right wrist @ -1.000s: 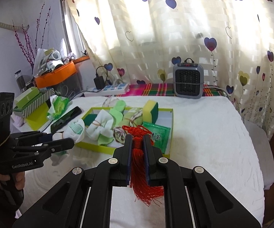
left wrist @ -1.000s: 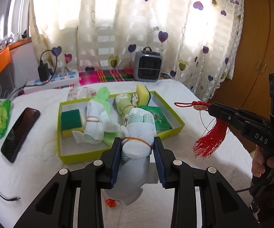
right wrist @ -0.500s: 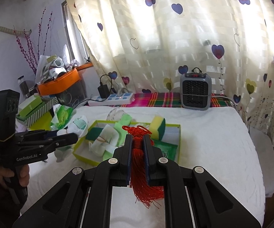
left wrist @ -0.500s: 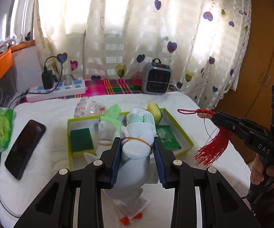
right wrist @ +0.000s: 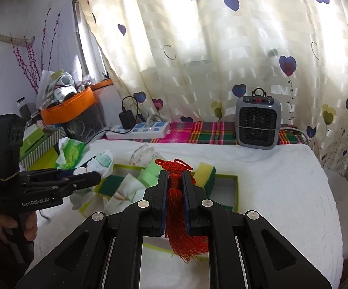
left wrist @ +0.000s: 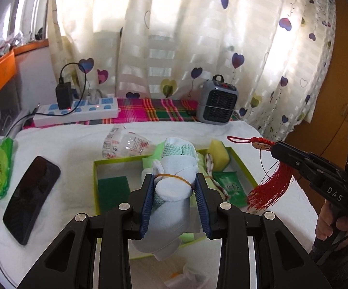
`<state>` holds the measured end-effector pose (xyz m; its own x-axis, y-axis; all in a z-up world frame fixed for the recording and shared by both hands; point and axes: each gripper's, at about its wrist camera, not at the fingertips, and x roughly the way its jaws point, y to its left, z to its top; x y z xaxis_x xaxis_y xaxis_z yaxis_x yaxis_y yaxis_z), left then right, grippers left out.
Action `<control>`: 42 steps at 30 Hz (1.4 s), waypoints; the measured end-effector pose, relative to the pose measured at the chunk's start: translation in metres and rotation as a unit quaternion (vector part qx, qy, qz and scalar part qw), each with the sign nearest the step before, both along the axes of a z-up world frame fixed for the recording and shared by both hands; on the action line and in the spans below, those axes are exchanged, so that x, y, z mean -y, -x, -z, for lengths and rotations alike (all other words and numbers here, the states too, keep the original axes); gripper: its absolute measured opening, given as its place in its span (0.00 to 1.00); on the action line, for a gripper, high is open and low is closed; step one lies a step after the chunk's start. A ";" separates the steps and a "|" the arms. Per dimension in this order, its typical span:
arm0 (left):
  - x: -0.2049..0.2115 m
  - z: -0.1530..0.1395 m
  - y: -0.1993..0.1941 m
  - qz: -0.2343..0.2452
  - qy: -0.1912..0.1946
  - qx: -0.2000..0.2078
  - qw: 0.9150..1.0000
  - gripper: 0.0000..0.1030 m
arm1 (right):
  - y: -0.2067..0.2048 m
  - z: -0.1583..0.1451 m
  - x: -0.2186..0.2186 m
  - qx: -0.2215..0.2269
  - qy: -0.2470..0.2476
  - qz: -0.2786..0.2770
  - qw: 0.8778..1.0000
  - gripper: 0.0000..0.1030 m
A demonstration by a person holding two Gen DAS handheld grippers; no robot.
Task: Organize soft objects
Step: 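Carry the sock and red tassel into the box with both tools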
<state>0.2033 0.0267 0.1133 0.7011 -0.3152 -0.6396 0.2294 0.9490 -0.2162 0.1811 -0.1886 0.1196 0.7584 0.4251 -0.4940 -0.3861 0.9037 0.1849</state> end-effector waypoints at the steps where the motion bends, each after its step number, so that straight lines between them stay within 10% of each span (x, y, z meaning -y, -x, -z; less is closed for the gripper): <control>1: -0.001 0.002 -0.004 -0.003 -0.001 -0.002 1.000 0.31 | -0.003 0.001 -0.001 -0.001 0.001 0.002 1.000 0.11; 42: -0.003 0.060 -0.049 -0.033 -0.038 -0.050 0.998 0.31 | -0.052 0.076 -0.017 -0.084 0.044 -0.016 0.995 0.11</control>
<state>0.2520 0.0298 0.0531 0.6507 -0.2191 -0.7271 0.1478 0.9757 -0.1618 0.2334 -0.1712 0.0431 0.6494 0.3969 -0.6487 -0.3850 0.9072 0.1697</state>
